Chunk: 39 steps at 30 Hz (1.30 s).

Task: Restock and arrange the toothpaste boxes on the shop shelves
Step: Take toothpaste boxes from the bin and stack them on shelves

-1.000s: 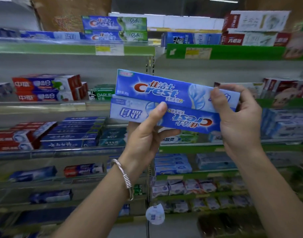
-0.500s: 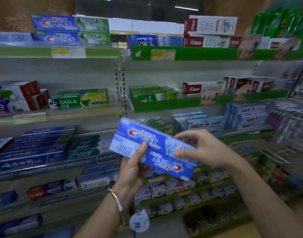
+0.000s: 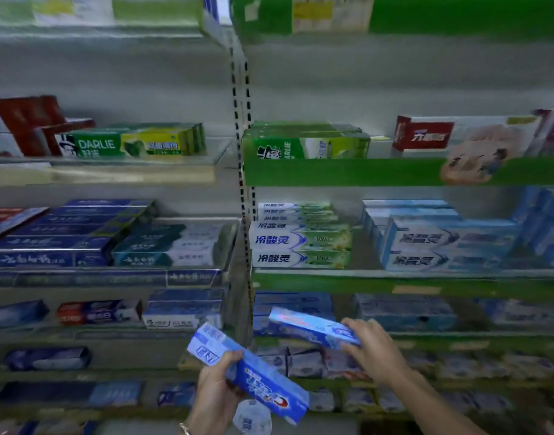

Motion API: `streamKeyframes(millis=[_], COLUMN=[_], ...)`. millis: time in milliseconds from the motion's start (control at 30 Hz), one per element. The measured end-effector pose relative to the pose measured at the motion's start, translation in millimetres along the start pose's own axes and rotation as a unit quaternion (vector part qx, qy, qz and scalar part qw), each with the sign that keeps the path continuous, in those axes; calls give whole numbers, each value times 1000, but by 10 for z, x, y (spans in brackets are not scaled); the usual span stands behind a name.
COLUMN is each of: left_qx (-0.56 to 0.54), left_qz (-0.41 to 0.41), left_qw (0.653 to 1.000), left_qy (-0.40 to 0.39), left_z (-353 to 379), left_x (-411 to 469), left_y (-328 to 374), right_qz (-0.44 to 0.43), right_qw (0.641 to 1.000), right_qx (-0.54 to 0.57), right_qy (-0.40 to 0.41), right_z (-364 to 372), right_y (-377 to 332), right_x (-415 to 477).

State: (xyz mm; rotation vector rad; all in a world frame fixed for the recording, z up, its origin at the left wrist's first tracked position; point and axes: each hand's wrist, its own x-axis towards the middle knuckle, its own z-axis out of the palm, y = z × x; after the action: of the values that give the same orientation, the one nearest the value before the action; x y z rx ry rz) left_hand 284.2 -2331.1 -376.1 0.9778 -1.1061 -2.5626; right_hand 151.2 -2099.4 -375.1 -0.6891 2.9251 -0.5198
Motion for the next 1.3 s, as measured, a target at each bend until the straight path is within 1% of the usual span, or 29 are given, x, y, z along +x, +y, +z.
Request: streamKeyframes(millis=[167,333,400,467,600,800,967,1167,1233,1300], left_qx=[-51,-85,-97,-102,-119,-146,-135,-135,-134,-137], left_qz=[-25,-17,-25,-33,-48,-45,-48,-49,-43,-39], left_qw=[998,994,993,992,989,987,988,988,989,989], left_qy=[37,59,66,72,78,59,53,49,44,38], left_z=[279,434,403,374,352,366,449,545,557,566], left_x=[281,471,547,593,631,685,738,797,791,803], left_y=[-294,-420,-452,-469,-451,-410,-377,-379,-382,-369], right_qz=[-69,-102,-99,-77,-66,-63,-61,-62,-43,20], right_qw=[997,993,992,992,992,990,987,987,992,994], right_qx=[0,7,-6,-9,-9,-29,-10,-5,9,91], right_qy=[-30,-66,-82,-100,-107,-122,-146,-151,-116,-59], right_z=[63,256,369,434,436,425,382,331,289,246], right_y=[106,69,101,127,103,106,130,115,79,55], right_x=[603,940,999,1034,1096,1137,1128,1076,1024,943])
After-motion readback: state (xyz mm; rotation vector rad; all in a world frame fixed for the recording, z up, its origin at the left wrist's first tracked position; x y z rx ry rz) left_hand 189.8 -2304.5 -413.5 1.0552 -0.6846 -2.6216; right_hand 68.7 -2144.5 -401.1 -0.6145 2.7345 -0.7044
